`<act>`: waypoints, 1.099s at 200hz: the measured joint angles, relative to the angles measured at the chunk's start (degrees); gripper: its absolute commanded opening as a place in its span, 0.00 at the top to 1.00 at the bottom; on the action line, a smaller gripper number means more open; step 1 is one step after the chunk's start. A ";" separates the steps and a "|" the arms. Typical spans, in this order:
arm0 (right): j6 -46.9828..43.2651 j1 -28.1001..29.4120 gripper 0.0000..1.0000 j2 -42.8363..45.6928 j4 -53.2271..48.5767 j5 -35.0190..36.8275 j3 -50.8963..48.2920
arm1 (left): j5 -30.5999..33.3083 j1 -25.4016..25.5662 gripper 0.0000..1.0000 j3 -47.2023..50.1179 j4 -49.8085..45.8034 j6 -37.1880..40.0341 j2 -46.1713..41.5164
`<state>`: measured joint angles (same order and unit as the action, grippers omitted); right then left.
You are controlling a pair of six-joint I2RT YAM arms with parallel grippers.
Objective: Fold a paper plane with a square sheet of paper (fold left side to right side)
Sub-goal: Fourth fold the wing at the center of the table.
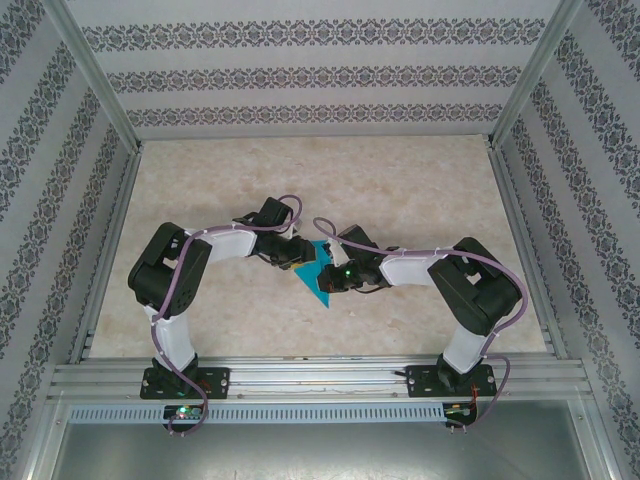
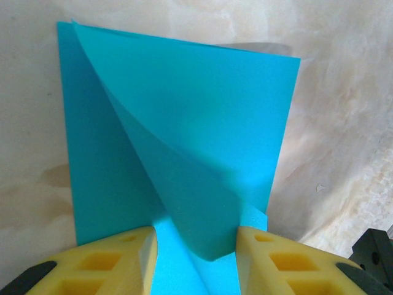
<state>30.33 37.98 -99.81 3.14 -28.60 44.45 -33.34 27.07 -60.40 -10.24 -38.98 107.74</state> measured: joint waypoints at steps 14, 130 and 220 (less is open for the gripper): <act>0.02 -0.02 0.90 0.00 0.04 0.00 0.00 | 0.00 0.00 0.60 -0.02 -0.09 0.02 0.00; 1.49 -2.21 0.65 2.89 0.35 -2.56 -0.02 | 0.83 0.33 0.60 -0.17 -0.33 0.02 0.04; 3.85 -7.50 0.65 6.60 0.74 -5.60 -1.14 | 0.83 0.33 0.60 -0.17 -0.33 0.02 0.00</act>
<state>34.17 30.48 -93.21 3.88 -34.20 43.31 -32.51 27.40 -60.58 -10.57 -38.96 107.74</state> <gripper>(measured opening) 0.351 0.401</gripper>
